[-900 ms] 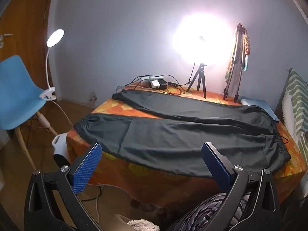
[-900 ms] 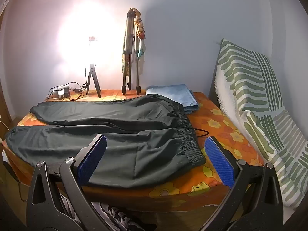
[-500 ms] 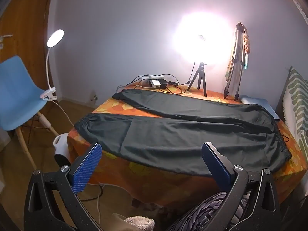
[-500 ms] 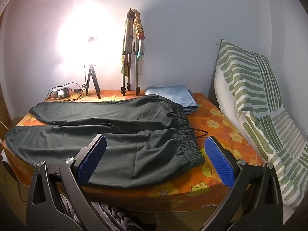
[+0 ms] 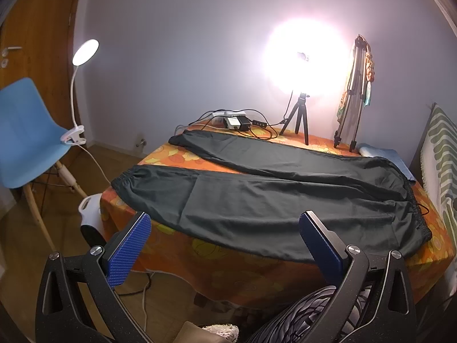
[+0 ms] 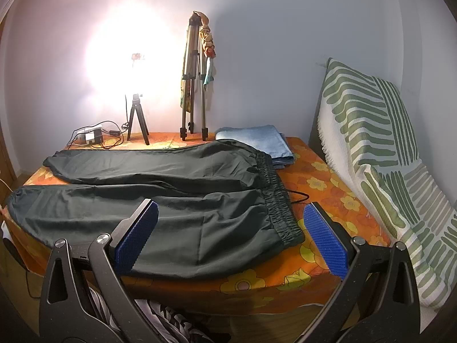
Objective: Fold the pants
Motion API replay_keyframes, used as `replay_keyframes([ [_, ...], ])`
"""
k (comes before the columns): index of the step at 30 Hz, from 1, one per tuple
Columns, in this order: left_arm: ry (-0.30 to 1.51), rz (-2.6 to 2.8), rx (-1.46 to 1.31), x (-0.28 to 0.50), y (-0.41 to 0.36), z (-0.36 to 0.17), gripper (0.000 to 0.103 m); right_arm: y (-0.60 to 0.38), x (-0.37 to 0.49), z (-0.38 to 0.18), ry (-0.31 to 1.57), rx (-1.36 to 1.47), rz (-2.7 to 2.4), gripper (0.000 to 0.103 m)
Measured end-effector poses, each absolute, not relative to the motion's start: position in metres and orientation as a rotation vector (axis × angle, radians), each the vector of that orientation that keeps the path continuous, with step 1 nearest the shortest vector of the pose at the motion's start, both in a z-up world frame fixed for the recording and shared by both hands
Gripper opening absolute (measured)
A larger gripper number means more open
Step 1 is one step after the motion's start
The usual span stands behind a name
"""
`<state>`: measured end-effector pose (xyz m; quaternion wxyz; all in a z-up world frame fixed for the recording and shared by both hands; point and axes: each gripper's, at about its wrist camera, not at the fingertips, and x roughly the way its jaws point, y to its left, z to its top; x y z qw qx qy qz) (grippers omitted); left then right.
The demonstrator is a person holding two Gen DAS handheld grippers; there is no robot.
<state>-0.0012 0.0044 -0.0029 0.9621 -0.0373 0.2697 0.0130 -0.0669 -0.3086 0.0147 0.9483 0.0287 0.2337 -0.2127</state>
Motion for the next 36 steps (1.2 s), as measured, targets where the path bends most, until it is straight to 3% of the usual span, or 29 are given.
replay_keyframes([
  [36,0.545,0.027,-0.042,0.0007,-0.0017,-0.0007,0.103,-0.3106,-0.0653,0.0077,0.494,0.065,-0.429,0.103],
])
